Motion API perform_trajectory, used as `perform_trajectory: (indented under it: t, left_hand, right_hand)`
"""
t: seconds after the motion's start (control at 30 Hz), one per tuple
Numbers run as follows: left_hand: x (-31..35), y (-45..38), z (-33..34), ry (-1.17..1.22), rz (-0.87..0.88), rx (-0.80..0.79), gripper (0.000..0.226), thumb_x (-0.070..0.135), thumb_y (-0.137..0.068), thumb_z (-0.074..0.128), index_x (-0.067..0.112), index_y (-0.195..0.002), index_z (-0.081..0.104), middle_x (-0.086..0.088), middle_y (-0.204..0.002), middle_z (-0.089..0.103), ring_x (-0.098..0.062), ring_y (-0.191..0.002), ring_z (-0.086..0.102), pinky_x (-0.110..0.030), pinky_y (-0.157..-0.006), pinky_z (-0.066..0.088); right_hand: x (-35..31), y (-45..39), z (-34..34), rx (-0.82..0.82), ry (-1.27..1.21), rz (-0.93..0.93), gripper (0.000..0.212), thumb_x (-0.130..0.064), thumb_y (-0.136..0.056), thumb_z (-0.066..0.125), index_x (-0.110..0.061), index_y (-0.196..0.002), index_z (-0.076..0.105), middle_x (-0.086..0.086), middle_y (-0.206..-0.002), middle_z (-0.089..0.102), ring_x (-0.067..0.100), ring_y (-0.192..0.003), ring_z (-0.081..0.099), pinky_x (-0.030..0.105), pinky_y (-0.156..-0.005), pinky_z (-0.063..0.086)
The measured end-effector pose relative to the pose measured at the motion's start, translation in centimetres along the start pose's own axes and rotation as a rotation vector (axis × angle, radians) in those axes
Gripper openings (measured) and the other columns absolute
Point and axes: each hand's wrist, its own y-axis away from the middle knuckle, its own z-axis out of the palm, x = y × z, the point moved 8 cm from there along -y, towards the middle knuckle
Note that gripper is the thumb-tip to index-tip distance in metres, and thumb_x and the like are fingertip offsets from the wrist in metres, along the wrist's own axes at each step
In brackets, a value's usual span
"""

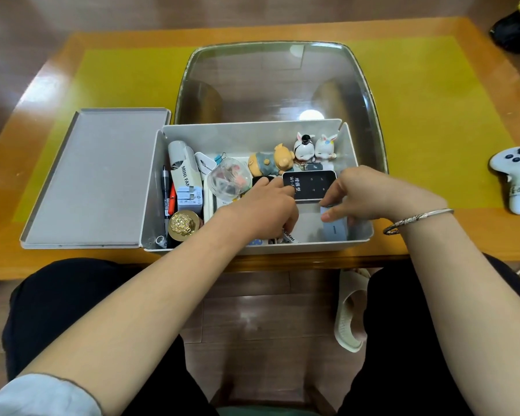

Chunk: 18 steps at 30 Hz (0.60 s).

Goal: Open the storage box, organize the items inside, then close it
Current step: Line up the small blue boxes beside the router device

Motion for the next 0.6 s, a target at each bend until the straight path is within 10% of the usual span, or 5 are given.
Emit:
perform_trajectory:
  t: [0.23, 0.43, 0.6]
  left_hand:
    - [-0.3, -0.2, 0.2, 0.002, 0.014, 0.039, 0.018, 0.032, -0.080, 0.073, 0.033, -0.098, 0.070, 0.006, -0.110, 0.054, -0.013, -0.092, 0.030, -0.029, -0.075, 0.021]
    - [0.2, 0.0, -1.4, 0.087, 0.014, 0.131, 0.025, 0.045, -0.090, 0.055, 0.027, -0.107, 0.062, 0.004, -0.113, 0.055, -0.014, -0.098, 0.037, -0.030, -0.081, 0.026]
    - [3.4, 0.9, -1.6, 0.363, 0.032, 0.045, 0.070, 0.077, -0.084, 0.027, 0.027, -0.131, 0.046, 0.002, -0.127, 0.058, -0.019, -0.116, 0.047, -0.037, -0.094, 0.030]
  right_hand:
    - [-0.6, 0.2, -1.2, 0.168, 0.144, -0.047, 0.025, -0.003, -0.082, 0.063, -0.024, -0.088, 0.076, -0.001, -0.095, 0.072, 0.017, -0.083, 0.062, 0.029, -0.083, 0.052]
    - [2.1, 1.4, -5.7, 0.612, -0.078, -0.027, 0.021, -0.015, -0.081, 0.070, -0.019, -0.101, 0.068, -0.001, -0.087, 0.054, 0.018, -0.085, 0.053, 0.023, -0.075, 0.036]
    - [4.8, 0.2, -4.1, 0.526, -0.133, 0.140, 0.055, -0.032, -0.078, 0.073, -0.014, -0.125, 0.050, 0.009, -0.111, 0.056, 0.025, -0.096, 0.055, 0.031, -0.079, 0.042]
